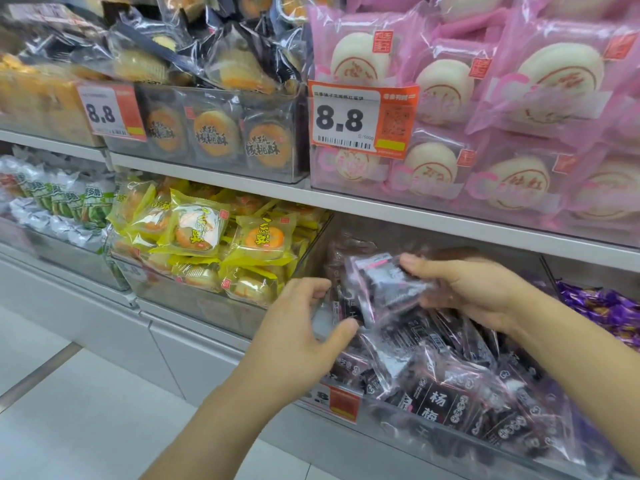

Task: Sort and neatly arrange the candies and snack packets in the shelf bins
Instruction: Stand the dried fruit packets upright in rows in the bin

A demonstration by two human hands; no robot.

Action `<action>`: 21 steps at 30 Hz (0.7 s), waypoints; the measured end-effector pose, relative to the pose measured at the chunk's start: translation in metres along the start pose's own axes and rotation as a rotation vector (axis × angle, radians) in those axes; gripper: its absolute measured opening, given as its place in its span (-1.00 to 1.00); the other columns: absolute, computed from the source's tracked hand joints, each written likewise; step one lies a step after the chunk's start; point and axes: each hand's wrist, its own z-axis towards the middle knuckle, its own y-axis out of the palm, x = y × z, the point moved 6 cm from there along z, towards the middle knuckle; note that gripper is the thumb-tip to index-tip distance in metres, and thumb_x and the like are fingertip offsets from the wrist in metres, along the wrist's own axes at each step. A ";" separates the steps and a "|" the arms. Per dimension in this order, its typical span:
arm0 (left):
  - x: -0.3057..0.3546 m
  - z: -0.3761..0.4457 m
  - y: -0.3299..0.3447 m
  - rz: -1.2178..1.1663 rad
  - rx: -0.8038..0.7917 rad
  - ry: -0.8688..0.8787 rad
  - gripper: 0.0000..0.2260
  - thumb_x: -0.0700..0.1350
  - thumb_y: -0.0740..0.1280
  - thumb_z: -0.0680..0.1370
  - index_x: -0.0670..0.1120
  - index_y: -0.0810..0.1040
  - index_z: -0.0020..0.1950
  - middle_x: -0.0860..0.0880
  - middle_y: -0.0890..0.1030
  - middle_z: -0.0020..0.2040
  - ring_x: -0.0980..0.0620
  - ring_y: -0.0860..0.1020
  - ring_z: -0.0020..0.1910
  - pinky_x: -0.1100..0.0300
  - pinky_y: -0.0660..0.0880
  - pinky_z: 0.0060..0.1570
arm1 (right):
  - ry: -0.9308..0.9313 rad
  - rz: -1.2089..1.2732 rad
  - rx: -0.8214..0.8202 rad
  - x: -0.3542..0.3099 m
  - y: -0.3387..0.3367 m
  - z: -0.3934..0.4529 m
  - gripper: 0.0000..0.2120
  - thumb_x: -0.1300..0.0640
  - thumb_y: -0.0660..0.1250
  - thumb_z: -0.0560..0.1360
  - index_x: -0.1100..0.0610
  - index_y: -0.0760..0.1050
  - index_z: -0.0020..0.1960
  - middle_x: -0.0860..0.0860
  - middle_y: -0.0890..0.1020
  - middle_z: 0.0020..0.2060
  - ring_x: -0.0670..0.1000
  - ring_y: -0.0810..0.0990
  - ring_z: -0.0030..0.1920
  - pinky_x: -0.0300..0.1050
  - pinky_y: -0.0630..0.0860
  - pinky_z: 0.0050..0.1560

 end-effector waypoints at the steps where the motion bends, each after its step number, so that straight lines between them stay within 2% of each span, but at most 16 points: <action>1: 0.002 0.003 0.007 0.092 -0.017 0.052 -0.51 0.14 0.40 0.49 0.01 0.42 0.37 0.13 0.43 0.26 0.19 0.41 0.27 0.31 0.33 0.30 | 0.013 0.029 0.053 0.001 -0.005 0.008 -0.43 -0.05 0.54 0.16 0.22 0.64 0.09 0.07 0.69 0.02 -0.05 0.64 -0.15 -0.27 0.60 -0.28; 3: 0.002 0.008 0.020 0.223 -0.070 0.122 -0.54 0.16 0.33 0.54 -0.02 0.44 0.37 0.10 0.43 0.30 0.14 0.31 0.38 0.40 0.16 0.31 | -0.040 0.033 0.147 -0.001 -0.010 0.023 -0.44 -0.10 0.54 0.19 0.10 0.63 0.14 -0.03 0.67 0.11 -0.07 0.63 -0.07 -0.30 0.58 -0.30; 4: 0.000 0.012 0.026 0.278 -0.106 0.136 -0.52 0.19 0.29 0.55 -0.03 0.45 0.38 0.07 0.44 0.33 0.11 0.26 0.44 0.37 0.12 0.35 | -0.077 -0.007 0.164 -0.005 -0.009 0.027 -0.48 -0.11 0.54 0.26 0.05 0.62 0.16 -0.05 0.67 0.14 -0.07 0.64 -0.02 -0.30 0.56 -0.27; 6: -0.006 0.016 0.034 0.371 -0.207 0.133 -0.46 0.27 0.16 0.54 -0.04 0.48 0.37 0.04 0.49 0.35 0.04 0.18 0.52 0.21 0.11 0.45 | -0.099 -0.205 0.119 -0.010 0.000 0.036 -0.62 -0.15 0.48 0.40 -0.05 0.60 0.17 -0.06 0.64 0.20 -0.10 0.62 0.02 -0.25 0.51 -0.07; 8: -0.010 0.014 0.039 0.440 -0.316 0.126 -0.46 0.30 0.04 0.54 0.00 0.56 0.26 0.01 0.60 0.21 0.04 0.27 0.46 0.16 0.12 0.45 | -0.117 -0.496 0.037 -0.015 0.011 0.045 -0.63 -0.24 0.43 0.43 -0.10 0.59 0.15 -0.03 0.61 0.24 -0.11 0.59 0.07 -0.19 0.47 0.17; 10: -0.007 0.009 0.041 0.473 -0.375 0.138 -0.41 0.31 -0.06 0.53 0.01 0.63 0.12 0.01 0.64 -0.04 0.08 0.46 0.22 0.18 0.02 0.48 | -0.142 -0.731 0.001 -0.018 0.020 0.053 -0.41 -0.28 0.46 0.38 -0.04 0.52 0.31 -0.04 0.57 0.27 -0.03 0.55 0.19 -0.15 0.40 0.28; 12: -0.004 0.008 0.039 0.463 -0.376 0.150 -0.37 0.32 -0.10 0.52 0.00 0.65 0.05 0.01 0.61 -0.18 0.11 0.51 0.04 0.25 -0.10 0.50 | -0.270 -0.966 -0.043 -0.020 0.033 0.061 -0.25 -0.19 0.52 0.37 0.08 0.39 0.44 0.00 0.50 0.36 0.02 0.50 0.29 -0.22 0.36 0.23; 15: -0.005 0.008 0.037 0.436 -0.350 0.155 -0.41 0.32 -0.06 0.55 0.01 0.66 0.04 0.00 0.62 -0.24 0.12 0.53 0.00 0.31 -0.14 0.46 | -0.363 -1.220 -0.089 -0.009 0.045 0.073 -0.15 -0.24 0.52 0.35 0.08 0.30 0.50 0.04 0.41 0.45 0.07 0.42 0.38 -0.16 0.36 0.31; 19: -0.004 0.008 0.035 0.410 -0.334 0.156 -0.51 0.27 0.02 0.63 0.01 0.64 0.07 0.02 0.63 -0.19 0.11 0.52 0.03 0.32 -0.14 0.44 | -0.391 -1.368 -0.148 -0.008 0.048 0.075 -0.15 -0.31 0.40 0.42 0.10 0.23 0.54 0.04 0.29 0.52 0.07 0.30 0.48 -0.14 0.28 0.38; 21: -0.005 0.009 0.036 0.418 -0.332 0.153 -0.47 0.30 0.00 0.60 0.00 0.64 0.07 0.02 0.63 -0.20 0.08 0.52 0.02 0.30 -0.08 0.44 | -0.390 -1.405 -0.177 -0.010 0.052 0.075 -0.20 -0.30 0.40 0.43 0.11 0.28 0.50 0.07 0.34 0.47 0.09 0.35 0.42 -0.18 0.33 0.21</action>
